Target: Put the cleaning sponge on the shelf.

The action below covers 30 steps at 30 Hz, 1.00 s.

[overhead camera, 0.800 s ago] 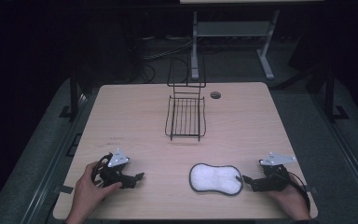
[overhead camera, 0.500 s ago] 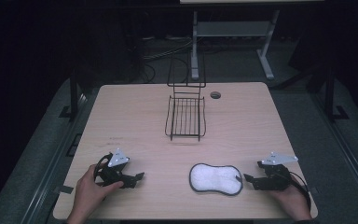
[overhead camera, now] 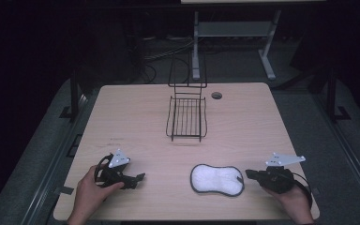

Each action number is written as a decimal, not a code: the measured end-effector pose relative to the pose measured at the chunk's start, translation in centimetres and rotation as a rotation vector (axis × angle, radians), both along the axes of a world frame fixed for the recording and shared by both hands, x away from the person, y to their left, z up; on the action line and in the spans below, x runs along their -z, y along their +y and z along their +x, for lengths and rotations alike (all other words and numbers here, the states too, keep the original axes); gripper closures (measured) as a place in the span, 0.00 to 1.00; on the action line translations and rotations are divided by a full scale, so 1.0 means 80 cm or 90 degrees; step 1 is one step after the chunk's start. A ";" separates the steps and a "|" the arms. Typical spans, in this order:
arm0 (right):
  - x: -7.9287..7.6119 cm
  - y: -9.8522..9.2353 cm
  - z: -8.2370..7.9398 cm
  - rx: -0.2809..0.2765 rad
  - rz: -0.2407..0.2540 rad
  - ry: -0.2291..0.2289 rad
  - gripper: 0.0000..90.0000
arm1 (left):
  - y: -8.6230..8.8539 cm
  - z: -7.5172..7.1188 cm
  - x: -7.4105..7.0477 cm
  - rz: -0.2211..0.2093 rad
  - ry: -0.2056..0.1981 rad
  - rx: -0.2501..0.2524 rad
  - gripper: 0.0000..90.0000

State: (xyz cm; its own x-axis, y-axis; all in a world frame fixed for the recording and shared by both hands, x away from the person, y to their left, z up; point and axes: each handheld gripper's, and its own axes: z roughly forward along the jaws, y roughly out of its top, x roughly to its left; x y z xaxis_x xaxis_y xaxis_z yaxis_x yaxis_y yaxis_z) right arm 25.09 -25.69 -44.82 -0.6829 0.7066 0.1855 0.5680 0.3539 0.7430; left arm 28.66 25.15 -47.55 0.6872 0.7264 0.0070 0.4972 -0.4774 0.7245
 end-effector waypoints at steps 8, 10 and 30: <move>-0.004 0.024 -0.010 -0.063 0.016 0.009 0.99 | 0.000 0.000 0.000 0.000 0.000 0.000 0.14; -0.002 0.032 -0.013 -0.077 0.011 0.016 0.99 | 0.000 0.000 0.000 0.000 0.000 0.000 0.14; 0.012 0.040 0.013 -0.067 -0.039 0.029 0.99 | 0.000 0.000 0.000 0.000 0.000 0.000 0.14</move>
State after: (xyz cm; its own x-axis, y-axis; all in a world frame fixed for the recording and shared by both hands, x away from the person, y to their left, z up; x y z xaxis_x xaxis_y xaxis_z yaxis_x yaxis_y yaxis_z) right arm 26.12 -22.51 -45.77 -0.7452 0.6427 0.1775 0.5586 0.4564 0.6925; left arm 28.65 25.15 -47.55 0.6871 0.7265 0.0070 0.4972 -0.4773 0.7246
